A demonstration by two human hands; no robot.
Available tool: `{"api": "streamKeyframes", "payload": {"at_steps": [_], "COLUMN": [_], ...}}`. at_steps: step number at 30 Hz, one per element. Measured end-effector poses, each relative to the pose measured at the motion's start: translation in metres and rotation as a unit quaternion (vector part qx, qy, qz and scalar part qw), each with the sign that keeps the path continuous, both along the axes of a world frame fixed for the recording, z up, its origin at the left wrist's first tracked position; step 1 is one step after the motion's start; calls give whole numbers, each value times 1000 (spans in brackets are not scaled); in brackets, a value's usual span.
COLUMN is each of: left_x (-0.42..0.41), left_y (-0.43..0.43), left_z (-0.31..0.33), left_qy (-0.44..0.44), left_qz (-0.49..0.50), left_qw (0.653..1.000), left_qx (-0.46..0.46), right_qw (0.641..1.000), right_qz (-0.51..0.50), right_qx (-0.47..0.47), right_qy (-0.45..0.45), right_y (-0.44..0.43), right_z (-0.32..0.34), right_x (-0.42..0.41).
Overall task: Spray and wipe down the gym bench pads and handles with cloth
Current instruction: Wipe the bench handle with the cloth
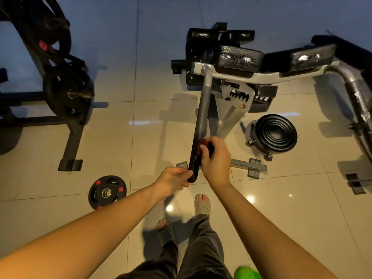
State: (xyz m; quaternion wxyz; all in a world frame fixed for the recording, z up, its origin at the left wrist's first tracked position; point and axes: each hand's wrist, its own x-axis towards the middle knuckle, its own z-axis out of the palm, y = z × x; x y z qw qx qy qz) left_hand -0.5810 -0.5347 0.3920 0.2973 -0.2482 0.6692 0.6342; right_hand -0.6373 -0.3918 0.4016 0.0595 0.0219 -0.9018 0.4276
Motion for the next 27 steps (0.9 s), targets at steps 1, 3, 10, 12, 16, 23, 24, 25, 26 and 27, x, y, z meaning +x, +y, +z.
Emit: {"api": "streamKeyframes", "payload": {"at_steps": [1,3,10,12,16,23,24,25,26,27], "left_x": [1,1,-3,-4,-4,-4,-3,-3,-3,-4], "left_y": [1,1,-7,-10,-9,-9,-9,-10,-11,-11], "left_z": [-1,-3,-10,-10,-15,-16,-15,-14,-14,-13], "left_qy": [-3,-3,29,27,30,19,16,16,16,16], "left_qz": [8,6,-72,-80,-69,-68,-65,-63,-64,-68], "left_qw": [1000,1000,996,995,996,997,997,997,997,997], "left_qx": [5,6,-53,-48,-38,-35,-34,-32,-32,-32], "right_qw": [1000,997,999,997,989,978,979,978,976,976], "right_qz": [19,73,10,7,86,92,76,68,64,59], "right_qx": [1,20,25,55,113,163,173,188,201,202], "right_qy": [-3,-13,30,49,45,94,82,64,56,53], "right_y": [4,14,-4,-6,2,-4,-9,-13,-15,-16], "right_z": [-4,-6,20,21,11,44,51,55,55,53], "right_x": [17,44,-63,-77,-20,-118,-142,-157,-163,-161]}}
